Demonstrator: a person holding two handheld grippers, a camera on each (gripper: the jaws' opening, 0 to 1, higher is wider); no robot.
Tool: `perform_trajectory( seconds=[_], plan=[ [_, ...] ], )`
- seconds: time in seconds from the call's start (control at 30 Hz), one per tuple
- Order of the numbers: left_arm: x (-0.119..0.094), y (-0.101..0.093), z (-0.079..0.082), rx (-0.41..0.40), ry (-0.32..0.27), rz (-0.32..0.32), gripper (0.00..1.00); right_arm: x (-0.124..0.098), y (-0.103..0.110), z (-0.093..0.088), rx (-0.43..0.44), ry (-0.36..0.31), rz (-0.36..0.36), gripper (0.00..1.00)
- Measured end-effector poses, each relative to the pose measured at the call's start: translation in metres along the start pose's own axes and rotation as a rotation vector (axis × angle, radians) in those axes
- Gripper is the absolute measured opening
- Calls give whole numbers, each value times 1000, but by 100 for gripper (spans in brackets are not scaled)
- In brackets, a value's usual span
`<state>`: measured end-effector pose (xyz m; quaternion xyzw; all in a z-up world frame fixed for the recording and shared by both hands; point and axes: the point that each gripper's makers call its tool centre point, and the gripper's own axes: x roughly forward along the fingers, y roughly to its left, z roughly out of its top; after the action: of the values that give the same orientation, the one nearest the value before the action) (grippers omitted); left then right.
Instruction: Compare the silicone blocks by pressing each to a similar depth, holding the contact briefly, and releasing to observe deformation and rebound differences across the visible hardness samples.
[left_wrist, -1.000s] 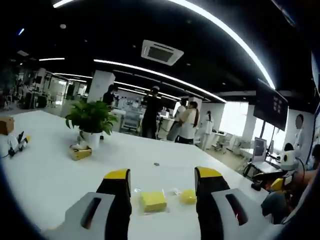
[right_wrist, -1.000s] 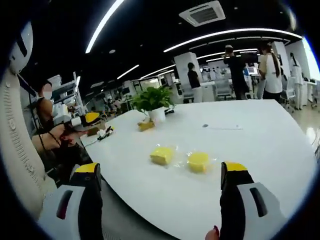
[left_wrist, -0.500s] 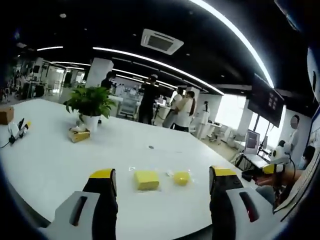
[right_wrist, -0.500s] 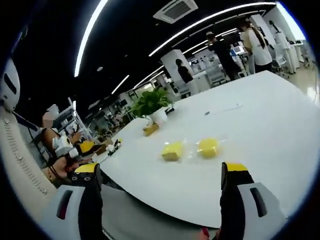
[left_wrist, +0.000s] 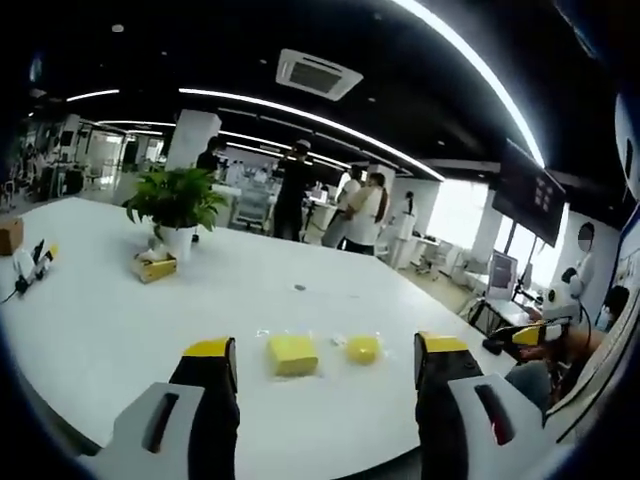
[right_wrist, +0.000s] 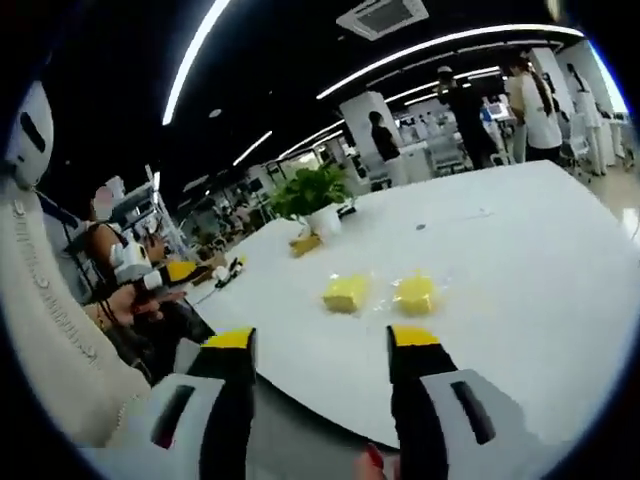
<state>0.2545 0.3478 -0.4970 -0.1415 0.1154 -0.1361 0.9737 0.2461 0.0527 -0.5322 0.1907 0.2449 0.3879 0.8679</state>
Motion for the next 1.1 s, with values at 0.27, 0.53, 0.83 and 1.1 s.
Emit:
perform_trajectory(
  seconds=[0.27, 0.53, 0.83, 1.1],
  plan=[
    [0, 10, -4, -7, 17, 25, 80, -2, -6, 18, -6, -100, -26, 90],
    [0, 18, -10, -34, 53, 39, 86, -4, -2, 29, -43, -167, -44, 93],
    [3, 11, -8, -39, 48, 3, 86, -5, -1, 35, -68, -196, -58, 96],
    [3, 7, -7, -37, 49, -15, 85, -4, 0, 35, -83, -203, -63, 96]
  ],
)
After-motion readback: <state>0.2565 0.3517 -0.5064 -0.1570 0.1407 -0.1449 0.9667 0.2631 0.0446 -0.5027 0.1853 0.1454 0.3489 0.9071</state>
